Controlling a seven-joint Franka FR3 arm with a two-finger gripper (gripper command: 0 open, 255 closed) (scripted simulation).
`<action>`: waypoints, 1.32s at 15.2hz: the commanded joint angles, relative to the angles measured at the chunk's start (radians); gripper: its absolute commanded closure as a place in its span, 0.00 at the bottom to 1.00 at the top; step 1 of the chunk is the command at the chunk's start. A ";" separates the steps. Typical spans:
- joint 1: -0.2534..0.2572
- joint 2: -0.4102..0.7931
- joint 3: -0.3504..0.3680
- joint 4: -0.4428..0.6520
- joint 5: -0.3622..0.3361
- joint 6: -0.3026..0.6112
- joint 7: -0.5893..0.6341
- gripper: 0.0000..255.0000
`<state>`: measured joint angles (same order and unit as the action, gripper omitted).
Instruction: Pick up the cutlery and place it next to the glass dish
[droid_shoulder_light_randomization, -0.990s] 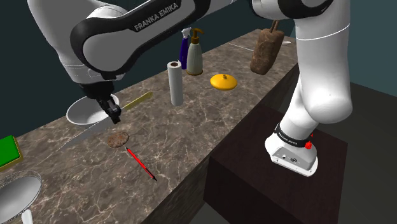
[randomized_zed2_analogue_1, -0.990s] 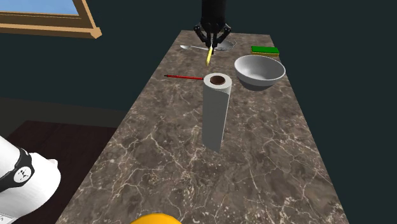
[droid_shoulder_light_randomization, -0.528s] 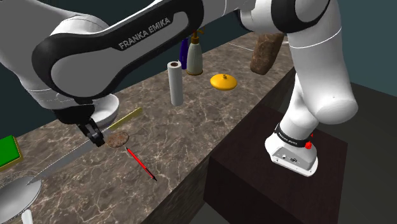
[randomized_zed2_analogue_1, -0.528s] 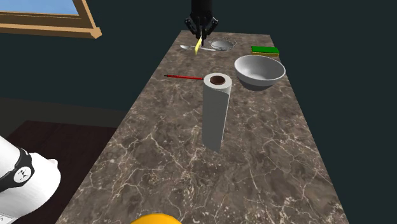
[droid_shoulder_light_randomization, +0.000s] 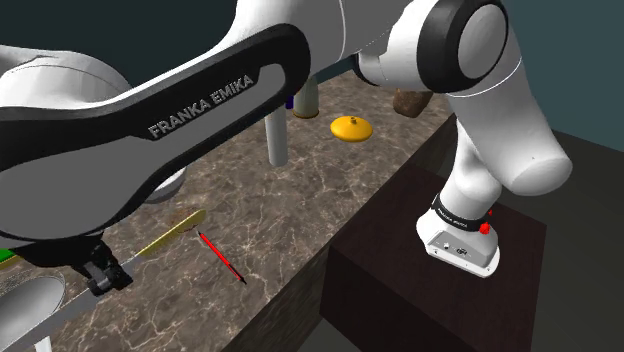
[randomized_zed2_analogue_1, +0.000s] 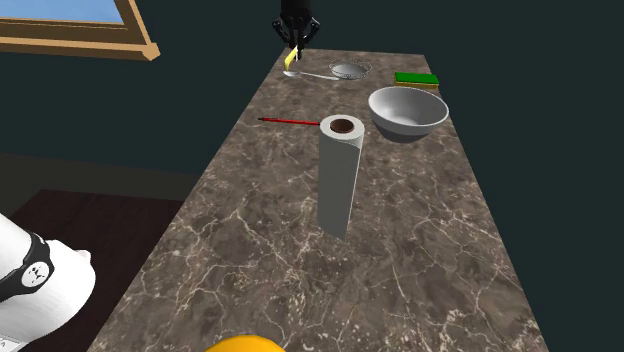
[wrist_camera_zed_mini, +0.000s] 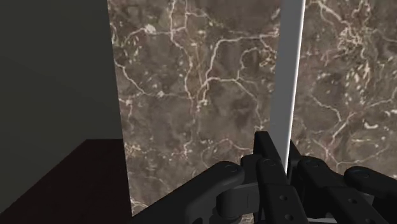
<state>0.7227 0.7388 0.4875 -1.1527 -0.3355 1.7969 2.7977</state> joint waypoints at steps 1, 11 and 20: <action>0.061 0.060 -0.006 0.112 -0.014 -0.051 0.025 1.00; 0.222 0.266 -0.035 0.425 -0.048 -0.142 0.063 1.00; 0.192 0.264 -0.035 0.291 -0.055 -0.020 0.083 1.00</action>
<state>0.9176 1.0013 0.4530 -0.8482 -0.3896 1.7628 2.8791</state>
